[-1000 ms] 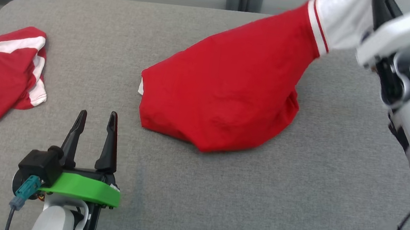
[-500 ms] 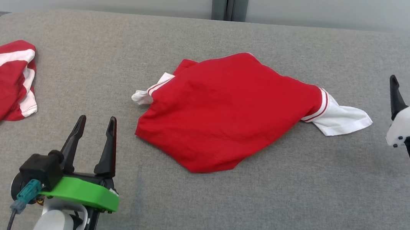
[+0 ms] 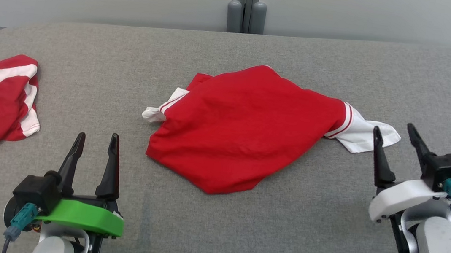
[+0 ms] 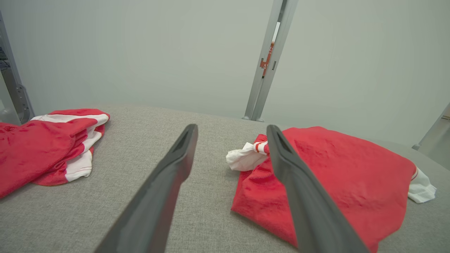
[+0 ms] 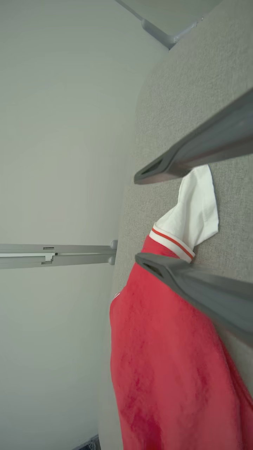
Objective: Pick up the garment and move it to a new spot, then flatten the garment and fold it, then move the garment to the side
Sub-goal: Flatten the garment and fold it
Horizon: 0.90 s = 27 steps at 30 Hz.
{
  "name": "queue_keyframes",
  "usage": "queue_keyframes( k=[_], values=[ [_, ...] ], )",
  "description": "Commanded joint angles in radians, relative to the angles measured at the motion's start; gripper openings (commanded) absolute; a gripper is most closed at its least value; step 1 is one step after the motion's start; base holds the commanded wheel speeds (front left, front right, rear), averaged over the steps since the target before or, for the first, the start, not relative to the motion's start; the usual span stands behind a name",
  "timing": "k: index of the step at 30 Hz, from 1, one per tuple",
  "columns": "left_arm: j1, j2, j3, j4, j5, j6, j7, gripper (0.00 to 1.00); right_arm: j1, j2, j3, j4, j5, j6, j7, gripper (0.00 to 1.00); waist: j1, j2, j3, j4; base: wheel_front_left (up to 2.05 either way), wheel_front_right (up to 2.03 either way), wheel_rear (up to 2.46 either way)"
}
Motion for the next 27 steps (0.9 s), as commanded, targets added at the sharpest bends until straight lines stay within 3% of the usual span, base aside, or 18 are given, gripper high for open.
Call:
queue_keyframes(
  k=[1, 4, 10, 19, 27],
  values=[
    [0.011, 0.003, 0.006, -0.005, 0.005, -0.005, 0.0, 1.0, 0.002, 0.01, 0.006, -0.032, -0.007, -0.001, 0.031, 1.0, 0.0, 0.0, 0.002, -0.001, 0.0, 0.0, 0.0],
    [0.003, 0.003, 0.008, -0.008, 0.007, -0.005, 0.0, 1.0, -0.011, 0.032, 0.045, -0.072, 0.005, -0.001, 0.122, 1.0, 0.0, 0.0, 0.011, 0.004, 0.0, 0.0, 0.0],
    [-0.025, 0.003, -0.008, -0.015, -0.006, -0.006, 0.0, 1.0, -0.147, 0.01, 0.168, -0.066, 0.08, -0.001, 0.329, 1.0, 0.0, 0.0, 0.047, 0.038, 0.0, 0.0, 0.0],
    [-0.076, 0.003, -0.052, -0.027, -0.045, 0.001, 0.0, 1.0, -0.467, -0.045, 0.328, 0.158, 0.212, -0.001, 0.695, 1.0, 0.0, 0.0, 0.145, 0.153, 0.0, 0.0, 0.0],
    [-0.093, 0.003, -0.065, -0.037, -0.06, 0.008, 0.0, 1.0, -0.648, -0.155, 0.482, 0.302, 0.349, -0.002, 0.86, 1.0, 0.0, 0.0, 0.197, 0.243, 0.0, 0.0, 0.0]
  ],
)
